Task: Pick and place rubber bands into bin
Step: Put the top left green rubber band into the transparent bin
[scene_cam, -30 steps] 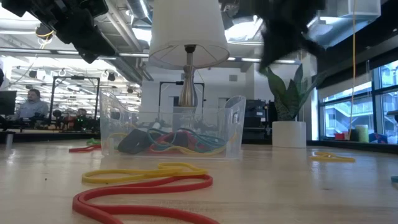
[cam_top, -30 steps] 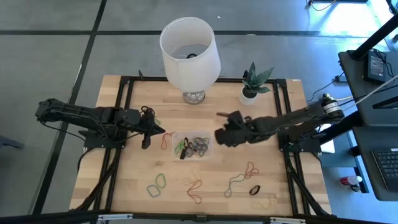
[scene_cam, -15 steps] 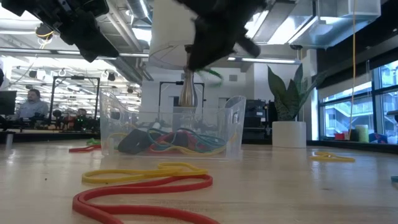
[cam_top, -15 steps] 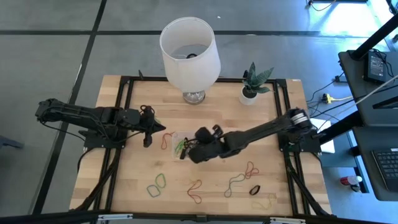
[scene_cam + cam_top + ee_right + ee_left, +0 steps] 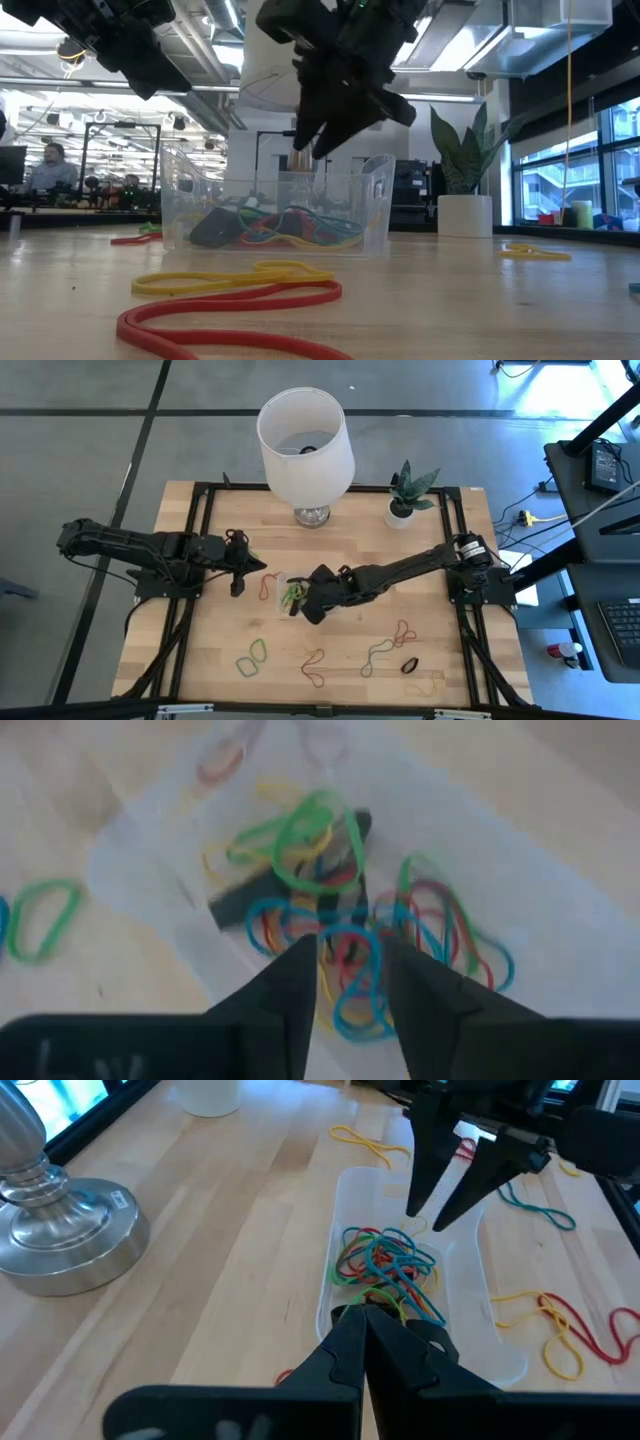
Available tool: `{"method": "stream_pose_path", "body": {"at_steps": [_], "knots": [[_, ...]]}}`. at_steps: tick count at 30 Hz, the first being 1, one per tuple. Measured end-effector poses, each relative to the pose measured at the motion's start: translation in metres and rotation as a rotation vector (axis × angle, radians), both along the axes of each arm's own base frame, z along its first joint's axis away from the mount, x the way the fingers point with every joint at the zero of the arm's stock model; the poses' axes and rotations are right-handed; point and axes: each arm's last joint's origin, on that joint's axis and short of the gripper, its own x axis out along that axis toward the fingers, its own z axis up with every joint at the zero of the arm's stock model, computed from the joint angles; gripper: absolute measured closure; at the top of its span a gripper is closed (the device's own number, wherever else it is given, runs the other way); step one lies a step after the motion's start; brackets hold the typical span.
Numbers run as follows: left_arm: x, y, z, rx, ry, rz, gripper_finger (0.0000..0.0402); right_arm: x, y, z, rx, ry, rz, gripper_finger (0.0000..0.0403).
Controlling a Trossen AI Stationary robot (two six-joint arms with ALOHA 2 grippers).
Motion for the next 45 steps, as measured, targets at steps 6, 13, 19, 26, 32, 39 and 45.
{"method": "stream_pose_path", "body": {"at_steps": [6,13,19,26,32,39,45], "knots": [[0.000,0.001,0.000,0.022,-0.001,0.037,0.0400,-0.013,-0.007,0.013,0.012,0.071,0.007,0.0279],[-0.001,0.004,-0.003,0.046,0.038,0.078,0.0395,-0.049,-0.004,0.047,-0.020,0.154,0.033,0.0301],[0.002,0.015,-0.013,-0.013,0.114,0.191,0.0341,-0.098,0.004,0.041,-0.025,0.215,-0.032,0.0330],[0.004,0.038,-0.020,-0.172,0.122,0.460,0.0246,-0.153,0.008,0.006,0.111,0.140,-0.252,0.0358],[0.006,0.057,-0.030,-0.175,0.172,0.659,0.0202,-0.169,0.009,-0.003,0.187,0.026,-0.269,0.0372],[0.014,0.068,-0.052,-0.314,0.251,0.864,0.0207,-0.178,0.005,-0.007,0.104,0.106,-0.207,0.0378],[0.017,0.070,-0.074,-0.429,0.349,1.027,0.0223,-0.193,0.001,0.006,0.052,0.170,-0.054,0.0394]]}}
